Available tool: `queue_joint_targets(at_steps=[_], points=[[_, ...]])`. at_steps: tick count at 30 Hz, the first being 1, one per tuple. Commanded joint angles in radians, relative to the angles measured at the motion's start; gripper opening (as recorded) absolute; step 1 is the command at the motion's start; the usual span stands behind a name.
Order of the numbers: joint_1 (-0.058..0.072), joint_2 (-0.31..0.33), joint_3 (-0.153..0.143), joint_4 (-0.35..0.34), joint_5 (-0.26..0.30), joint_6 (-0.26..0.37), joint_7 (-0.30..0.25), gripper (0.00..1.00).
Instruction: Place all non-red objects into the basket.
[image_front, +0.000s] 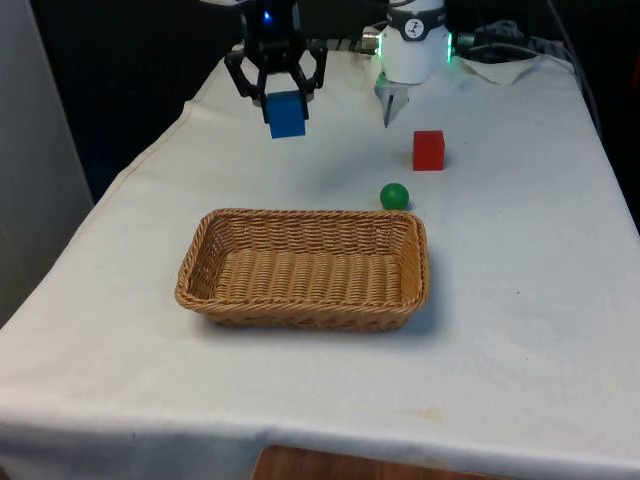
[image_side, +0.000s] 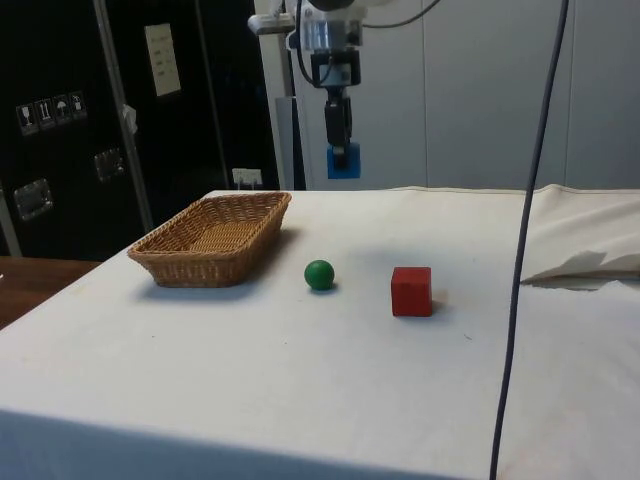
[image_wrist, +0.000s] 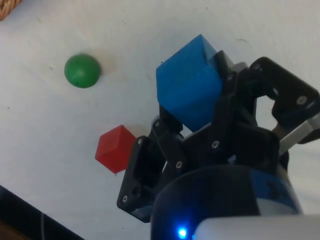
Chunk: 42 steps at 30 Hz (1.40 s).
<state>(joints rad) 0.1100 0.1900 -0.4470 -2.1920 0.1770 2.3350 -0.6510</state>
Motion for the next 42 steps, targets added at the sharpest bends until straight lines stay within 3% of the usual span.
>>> queue_joint_targets(at_steps=[1,5,6,9,14,17,42], points=[[0.004,0.003,-0.005,0.01,-0.02,-0.015,0.017,0.02],[0.004,0.005,-0.004,0.036,-0.032,-0.046,0.028,0.02],[0.001,0.0,0.0,0.024,-0.015,-0.03,0.012,0.02],[0.005,0.012,-0.002,0.068,-0.039,-0.079,0.038,0.02],[0.003,0.019,0.003,0.095,-0.027,-0.095,0.033,0.02],[0.008,0.05,0.009,0.145,-0.029,-0.119,0.056,0.02],[0.01,0.211,0.068,0.376,-0.014,-0.152,0.153,0.02]])
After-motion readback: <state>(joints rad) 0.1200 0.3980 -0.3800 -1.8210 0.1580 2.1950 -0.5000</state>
